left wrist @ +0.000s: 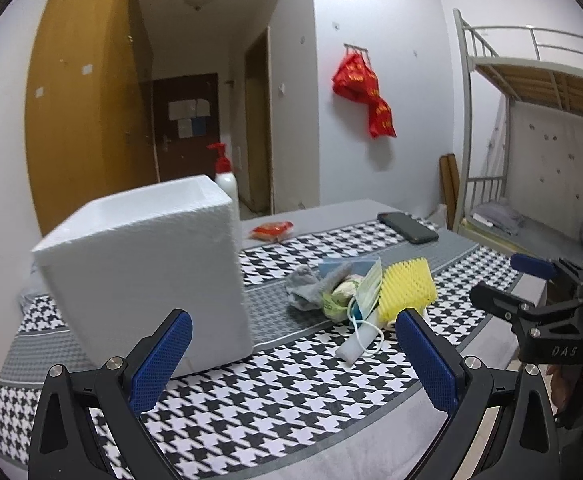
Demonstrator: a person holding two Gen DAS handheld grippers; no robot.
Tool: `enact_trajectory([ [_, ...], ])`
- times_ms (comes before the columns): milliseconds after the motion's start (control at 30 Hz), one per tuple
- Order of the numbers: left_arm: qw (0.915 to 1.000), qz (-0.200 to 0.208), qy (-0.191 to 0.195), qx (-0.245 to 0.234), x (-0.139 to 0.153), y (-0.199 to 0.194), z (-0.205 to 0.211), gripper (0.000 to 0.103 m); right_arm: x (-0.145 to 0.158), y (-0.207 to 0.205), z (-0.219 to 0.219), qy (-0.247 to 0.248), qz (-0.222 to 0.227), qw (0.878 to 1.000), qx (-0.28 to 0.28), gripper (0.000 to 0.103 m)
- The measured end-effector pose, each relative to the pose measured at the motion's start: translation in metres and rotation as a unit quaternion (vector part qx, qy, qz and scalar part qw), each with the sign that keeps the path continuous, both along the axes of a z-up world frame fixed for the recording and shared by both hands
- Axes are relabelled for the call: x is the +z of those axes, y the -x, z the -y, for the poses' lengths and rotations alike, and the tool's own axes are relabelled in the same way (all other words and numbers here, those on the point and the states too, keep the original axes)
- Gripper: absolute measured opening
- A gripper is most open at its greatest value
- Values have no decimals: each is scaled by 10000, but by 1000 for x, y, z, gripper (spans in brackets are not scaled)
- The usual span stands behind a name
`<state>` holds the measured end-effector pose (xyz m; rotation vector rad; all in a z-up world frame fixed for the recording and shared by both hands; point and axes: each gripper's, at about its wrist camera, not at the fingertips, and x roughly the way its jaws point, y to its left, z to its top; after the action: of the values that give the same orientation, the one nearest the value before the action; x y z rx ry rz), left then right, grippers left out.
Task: Organize soft objects
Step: 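Move the left tool toward the grey sock while the right tool approaches the yellow foam net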
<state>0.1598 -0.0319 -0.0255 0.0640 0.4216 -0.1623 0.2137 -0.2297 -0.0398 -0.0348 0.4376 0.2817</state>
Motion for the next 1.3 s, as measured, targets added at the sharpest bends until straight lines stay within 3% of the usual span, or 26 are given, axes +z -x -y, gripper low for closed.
enact_trajectory([
  [533, 9972, -405, -331, -534, -5, -59, 33, 102, -14, -42, 14, -22, -382, 9992, -132, 103],
  [900, 9964, -753, -275, -275, -6, -107, 40, 102, -16, -58, 17, -44, -497, 9987, -46, 103],
  [1100, 9951, -859, -455, -170, -16, -132, 49, 97, -20, -64, 19, -44, -539, 9985, -24, 103],
  [1300, 9913, -1170, -453, -407, -28, -151, 58, 81, -26, -72, 21, -52, -633, 9980, -34, 103],
])
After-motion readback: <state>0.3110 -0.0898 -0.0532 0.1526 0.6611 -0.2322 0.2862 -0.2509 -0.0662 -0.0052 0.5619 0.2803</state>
